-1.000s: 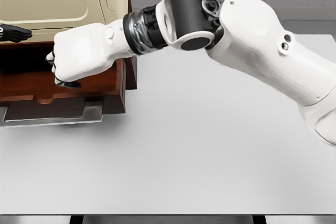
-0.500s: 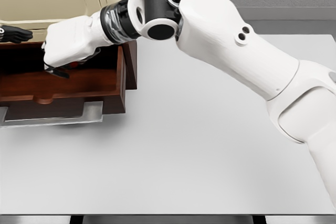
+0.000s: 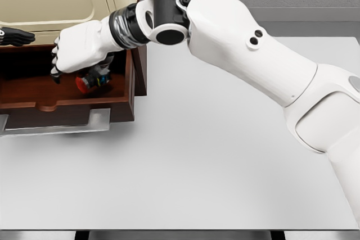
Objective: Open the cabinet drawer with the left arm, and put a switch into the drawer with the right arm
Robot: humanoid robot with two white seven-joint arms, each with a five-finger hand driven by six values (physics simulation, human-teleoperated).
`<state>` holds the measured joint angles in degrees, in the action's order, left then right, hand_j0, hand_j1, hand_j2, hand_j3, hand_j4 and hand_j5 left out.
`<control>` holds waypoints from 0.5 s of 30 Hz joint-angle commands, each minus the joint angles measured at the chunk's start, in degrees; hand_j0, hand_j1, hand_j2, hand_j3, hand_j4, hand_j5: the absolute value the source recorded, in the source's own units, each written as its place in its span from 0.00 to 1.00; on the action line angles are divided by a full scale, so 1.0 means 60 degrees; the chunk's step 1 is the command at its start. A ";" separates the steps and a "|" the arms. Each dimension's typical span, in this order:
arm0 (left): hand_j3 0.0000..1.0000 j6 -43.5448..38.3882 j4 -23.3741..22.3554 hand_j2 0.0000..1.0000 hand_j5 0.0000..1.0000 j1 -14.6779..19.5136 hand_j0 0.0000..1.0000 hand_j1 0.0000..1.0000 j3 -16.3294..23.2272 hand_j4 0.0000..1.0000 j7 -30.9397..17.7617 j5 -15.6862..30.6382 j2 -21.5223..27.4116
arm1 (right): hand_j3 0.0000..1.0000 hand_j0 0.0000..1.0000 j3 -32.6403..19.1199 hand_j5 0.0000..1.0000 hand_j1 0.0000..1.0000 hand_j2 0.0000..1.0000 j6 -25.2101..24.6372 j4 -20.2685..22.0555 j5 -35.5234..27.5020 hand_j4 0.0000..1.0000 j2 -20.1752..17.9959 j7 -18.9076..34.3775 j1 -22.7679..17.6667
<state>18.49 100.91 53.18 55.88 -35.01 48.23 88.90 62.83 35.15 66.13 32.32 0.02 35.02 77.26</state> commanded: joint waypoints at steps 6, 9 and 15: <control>1.00 0.0024 0.0014 1.00 1.00 0.0014 1.00 1.00 -0.0026 1.00 0.0002 0.0077 0.0008 | 1.00 1.00 -0.0248 1.00 1.00 1.00 -0.0024 0.0609 0.0019 1.00 -0.0004 -0.0004 -0.0014; 1.00 0.0083 0.0028 1.00 1.00 0.0029 1.00 1.00 -0.0129 1.00 0.0002 0.0077 -0.0416 | 1.00 1.00 -0.0921 1.00 1.00 1.00 -0.0024 0.1385 -0.0025 1.00 -0.0808 -0.0004 -0.0220; 1.00 0.0068 0.0028 1.00 1.00 0.0102 1.00 1.00 -0.0246 1.00 0.0002 0.0077 -0.1018 | 1.00 1.00 -0.2914 1.00 1.00 1.00 -0.0024 0.3113 -0.0332 1.00 -0.2962 -0.0004 -0.1362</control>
<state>18.99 101.07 53.80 54.70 -35.01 48.29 83.50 49.42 35.20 81.36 31.47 -13.76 35.04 67.85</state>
